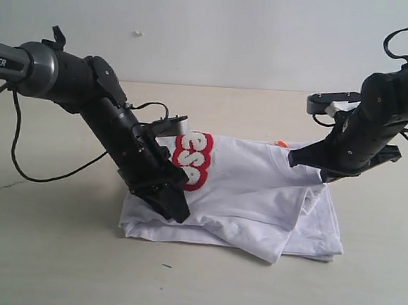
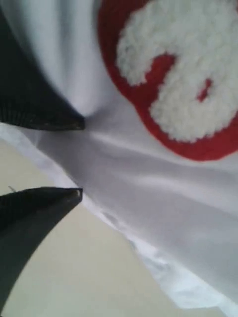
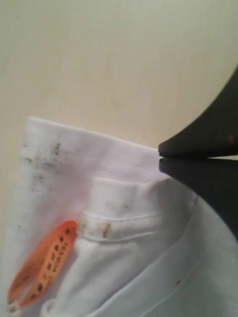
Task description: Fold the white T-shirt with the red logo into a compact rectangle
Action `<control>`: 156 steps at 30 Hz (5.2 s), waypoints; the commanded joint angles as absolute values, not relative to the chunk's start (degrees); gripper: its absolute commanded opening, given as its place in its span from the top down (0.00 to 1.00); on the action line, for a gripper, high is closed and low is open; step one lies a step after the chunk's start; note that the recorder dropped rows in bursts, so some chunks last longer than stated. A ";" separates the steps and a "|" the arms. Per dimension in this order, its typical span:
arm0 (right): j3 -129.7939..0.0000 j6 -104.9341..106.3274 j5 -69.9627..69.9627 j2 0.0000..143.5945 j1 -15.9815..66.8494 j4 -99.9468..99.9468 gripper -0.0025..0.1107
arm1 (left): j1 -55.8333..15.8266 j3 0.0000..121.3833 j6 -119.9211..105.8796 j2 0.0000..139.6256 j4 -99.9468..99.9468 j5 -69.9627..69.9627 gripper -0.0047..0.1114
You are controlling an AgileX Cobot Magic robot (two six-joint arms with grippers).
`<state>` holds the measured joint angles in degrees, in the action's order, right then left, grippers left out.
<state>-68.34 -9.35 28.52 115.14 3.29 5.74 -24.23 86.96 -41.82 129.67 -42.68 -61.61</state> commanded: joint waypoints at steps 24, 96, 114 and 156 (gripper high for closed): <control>-68.34 36.82 56.91 114.08 7.31 -27.28 0.98 | -20.00 86.63 -43.63 122.25 -50.27 -67.74 0.62; -71.10 -17.76 22.60 119.34 8.02 10.97 0.98 | -41.40 86.82 -43.47 132.56 -47.21 -48.18 0.62; -73.07 -12.47 36.12 111.40 8.02 14.63 0.98 | -38.37 86.82 -46.63 123.63 -50.96 -48.65 0.62; -72.95 0.00 44.36 115.84 8.02 6.28 0.79 | -46.53 86.82 -52.51 125.15 -47.47 -34.19 0.38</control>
<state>-72.90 0.00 45.58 115.78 8.26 5.82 -46.21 86.86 -52.11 124.23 -48.96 -35.30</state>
